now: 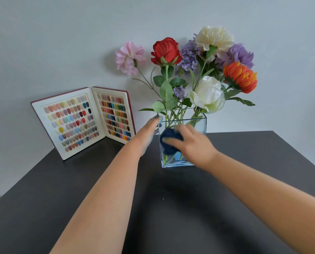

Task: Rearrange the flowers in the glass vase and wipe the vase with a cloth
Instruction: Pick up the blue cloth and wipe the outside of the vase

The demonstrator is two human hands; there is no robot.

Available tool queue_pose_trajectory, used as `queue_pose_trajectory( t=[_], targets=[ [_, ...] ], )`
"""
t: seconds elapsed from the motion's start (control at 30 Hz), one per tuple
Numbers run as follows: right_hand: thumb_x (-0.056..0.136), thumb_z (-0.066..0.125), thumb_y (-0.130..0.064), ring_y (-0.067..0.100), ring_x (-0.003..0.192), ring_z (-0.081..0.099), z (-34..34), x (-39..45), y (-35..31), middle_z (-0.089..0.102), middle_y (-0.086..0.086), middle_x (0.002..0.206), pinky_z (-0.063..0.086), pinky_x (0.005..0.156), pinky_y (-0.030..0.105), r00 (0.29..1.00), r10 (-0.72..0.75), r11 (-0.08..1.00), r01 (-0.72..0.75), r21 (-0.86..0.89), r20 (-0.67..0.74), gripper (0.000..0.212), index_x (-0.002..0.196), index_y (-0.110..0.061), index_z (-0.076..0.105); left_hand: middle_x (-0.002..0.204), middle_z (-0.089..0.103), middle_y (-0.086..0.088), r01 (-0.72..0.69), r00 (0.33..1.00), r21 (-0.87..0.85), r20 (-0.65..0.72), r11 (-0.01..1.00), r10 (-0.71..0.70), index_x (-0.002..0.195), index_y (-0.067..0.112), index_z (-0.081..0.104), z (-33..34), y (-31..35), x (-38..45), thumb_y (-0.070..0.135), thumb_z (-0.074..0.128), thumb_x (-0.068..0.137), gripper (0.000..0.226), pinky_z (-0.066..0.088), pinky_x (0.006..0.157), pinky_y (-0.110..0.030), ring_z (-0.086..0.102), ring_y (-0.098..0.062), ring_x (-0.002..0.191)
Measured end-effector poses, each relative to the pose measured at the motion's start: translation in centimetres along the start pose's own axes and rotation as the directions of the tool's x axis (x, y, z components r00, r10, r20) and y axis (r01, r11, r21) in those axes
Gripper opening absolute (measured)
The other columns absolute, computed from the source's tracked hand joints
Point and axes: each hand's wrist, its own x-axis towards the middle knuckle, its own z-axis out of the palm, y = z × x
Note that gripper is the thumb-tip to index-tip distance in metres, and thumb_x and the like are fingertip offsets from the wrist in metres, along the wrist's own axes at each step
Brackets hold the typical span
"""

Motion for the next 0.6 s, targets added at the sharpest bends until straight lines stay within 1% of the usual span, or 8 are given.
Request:
queue_pose_trajectory(
  t=[0.13, 0.17, 0.23, 0.3, 0.4, 0.43, 0.5, 0.6],
  targets=[
    [0.073, 0.075, -0.008, 0.034, 0.092, 0.058, 2.4, -4.2, -2.0, 0.06, 0.018, 0.117, 0.056, 0.066, 0.041, 0.927, -0.128, 0.987, 0.154, -0.044, 0.354, 0.059, 0.129, -0.02, 0.061, 0.143, 0.045, -0.002, -0.012, 1.0, 0.021, -0.008, 1.0, 0.012, 0.142, 0.027, 0.039, 0.1, 0.0, 0.0, 0.062, 0.039, 0.083, 0.069, 0.02, 0.107, -0.038, 0.04, -0.017, 0.129],
    [0.075, 0.074, -0.009, 0.035, 0.093, 0.058, 2.0, -4.4, -1.7, 0.059, 0.018, 0.119, 0.056, 0.068, 0.042, 0.913, -0.137, 0.985, 0.167, -0.047, 0.385, 0.058, 0.13, -0.021, 0.06, 0.143, 0.044, -0.002, -0.014, 1.0, 0.018, -0.01, 1.0, 0.015, 0.143, 0.026, 0.039, 0.2, 0.0, -0.1, 0.062, 0.039, 0.083, 0.07, 0.02, 0.106, -0.037, 0.04, -0.017, 0.129],
    [0.066, 0.081, -0.007, 0.036, 0.083, 0.06, 0.5, -3.6, -0.2, 0.063, 0.018, 0.108, 0.056, 0.059, 0.041, 0.948, -0.142, 0.987, 0.158, -0.032, 0.285, 0.058, 0.121, -0.02, 0.067, 0.142, 0.045, -0.002, -0.011, 1.0, 0.003, -0.017, 1.0, 0.011, 0.141, 0.026, 0.041, 0.2, 0.1, -0.1, 0.062, 0.04, 0.078, 0.072, 0.021, 0.104, -0.037, 0.041, -0.017, 0.128],
    [0.064, 0.083, -0.007, 0.04, 0.08, 0.059, -1.4, -2.4, 1.9, 0.063, 0.022, 0.102, 0.055, 0.056, 0.042, 0.988, -0.06, 0.998, 0.061, -0.005, 0.144, 0.053, 0.115, -0.016, 0.071, 0.14, 0.048, -0.002, -0.013, 1.0, 0.003, -0.017, 1.0, 0.013, 0.139, 0.027, 0.043, 0.4, 0.2, 0.0, 0.061, 0.04, 0.076, 0.072, 0.022, 0.104, -0.037, 0.041, -0.018, 0.128],
    [0.09, 0.059, -0.027, 0.034, 0.089, 0.054, -3.3, -2.2, 4.8, 0.058, 0.016, 0.106, 0.053, 0.066, 0.04, 0.98, 0.186, 0.982, -0.182, 0.046, -0.078, 0.029, 0.115, -0.018, 0.07, 0.136, 0.05, -0.003, -0.014, 0.999, 0.005, -0.032, 1.0, 0.014, 0.136, 0.025, 0.047, 0.5, 0.4, 0.0, 0.058, 0.039, 0.077, 0.069, 0.023, 0.099, -0.035, 0.043, -0.019, 0.127],
    [0.091, 0.058, -0.028, 0.033, 0.091, 0.053, -3.1, -2.9, 5.0, 0.057, 0.016, 0.108, 0.052, 0.067, 0.04, 0.97, 0.229, 0.973, -0.226, 0.051, -0.081, 0.029, 0.115, -0.018, 0.07, 0.136, 0.05, -0.003, -0.012, 0.999, 0.012, -0.032, 1.0, 0.012, 0.136, 0.026, 0.047, 0.5, 0.4, 0.0, 0.058, 0.038, 0.077, 0.067, 0.022, 0.099, -0.035, 0.043, -0.019, 0.127],
    [0.074, 0.076, -0.009, 0.039, 0.085, 0.057, -1.8, -5.4, 4.6, 0.06, 0.022, 0.103, 0.053, 0.062, 0.042, 0.987, 0.163, 0.986, -0.162, 0.029, -0.018, 0.04, 0.113, -0.015, 0.072, 0.138, 0.048, -0.003, -0.004, 1.0, 0.023, -0.03, 1.0, 0.005, 0.137, 0.027, 0.046, 0.5, 0.2, 0.0, 0.058, 0.037, 0.082, 0.064, 0.021, 0.102, -0.038, 0.041, -0.02, 0.128],
    [0.056, 0.089, -0.003, 0.039, 0.075, 0.061, -0.2, -8.9, 3.2, 0.064, 0.021, 0.096, 0.055, 0.052, 0.04, 0.973, 0.063, 0.997, -0.071, 0.027, 0.223, 0.056, 0.108, -0.017, 0.074, 0.141, 0.047, -0.005, 0.004, 1.0, 0.024, -0.031, 1.0, -0.003, 0.14, 0.025, 0.043, 0.5, 0.2, 0.1, 0.05, 0.034, 0.094, 0.053, 0.019, 0.106, -0.04, 0.039, -0.022, 0.13]
  ],
)
